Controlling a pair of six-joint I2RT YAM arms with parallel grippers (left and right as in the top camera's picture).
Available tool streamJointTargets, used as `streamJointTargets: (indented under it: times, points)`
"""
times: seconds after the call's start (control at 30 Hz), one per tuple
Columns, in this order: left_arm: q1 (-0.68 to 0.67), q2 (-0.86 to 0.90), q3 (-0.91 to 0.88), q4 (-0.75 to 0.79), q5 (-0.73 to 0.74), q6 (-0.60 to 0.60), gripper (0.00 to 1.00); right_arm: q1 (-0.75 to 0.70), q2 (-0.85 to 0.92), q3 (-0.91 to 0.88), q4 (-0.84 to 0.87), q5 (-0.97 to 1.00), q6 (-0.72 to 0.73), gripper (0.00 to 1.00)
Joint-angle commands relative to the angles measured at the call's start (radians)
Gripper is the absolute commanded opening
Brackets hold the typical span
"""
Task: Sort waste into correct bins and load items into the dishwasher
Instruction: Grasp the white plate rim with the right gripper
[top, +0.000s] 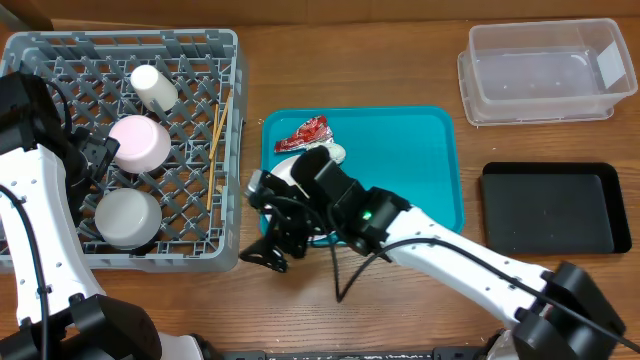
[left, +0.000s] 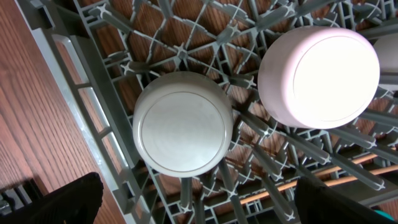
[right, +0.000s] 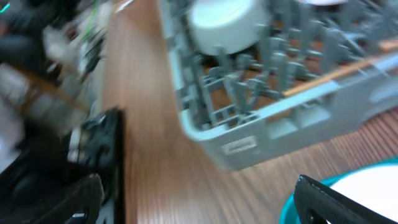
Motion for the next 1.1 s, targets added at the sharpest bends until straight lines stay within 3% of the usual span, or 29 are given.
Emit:
streamJointTargets:
  times: [0.0, 0.23, 0.43, 0.63, 0.67, 0.7, 0.73, 0.87, 1.07]
  points:
    - [0.004, -0.004, 0.003, 0.001, 0.000, -0.024, 1.00, 0.008, 0.041, 0.045, -0.001, 0.193, 0.181, 1.00]
    - [0.004, -0.004, 0.003, 0.001, 0.000, -0.024, 1.00, -0.002, 0.153, 0.308, -0.315, 0.337, 0.244, 0.98]
    - [0.004, -0.004, 0.003, 0.001, 0.000, -0.024, 1.00, 0.002, 0.230, 0.467, -0.530, 0.307, 0.263, 1.00]
    - [0.004, -0.004, 0.003, 0.001, 0.000, -0.024, 1.00, 0.006, 0.274, 0.439, -0.536, 0.351, 0.264, 0.99]
    - [0.004, -0.004, 0.003, 0.001, 0.000, -0.024, 1.00, 0.006, 0.276, 0.433, -0.527, 0.352, 0.263, 0.82]
    - [0.004, -0.004, 0.003, 0.001, 0.000, -0.024, 1.00, 0.006, 0.277, 0.426, -0.516, 0.352, 0.264, 0.74]
    - [0.004, -0.004, 0.003, 0.001, 0.000, -0.024, 1.00, 0.006, 0.278, 0.417, -0.498, 0.352, 0.266, 0.72]
    - [0.004, -0.004, 0.003, 0.001, 0.000, -0.024, 1.00, 0.014, 0.296, 0.411, -0.462, 0.364, 0.266, 0.77]
    - [0.004, -0.004, 0.003, 0.001, 0.000, -0.024, 1.00, 0.022, 0.364, 0.411, -0.468, 0.475, 0.267, 0.70]
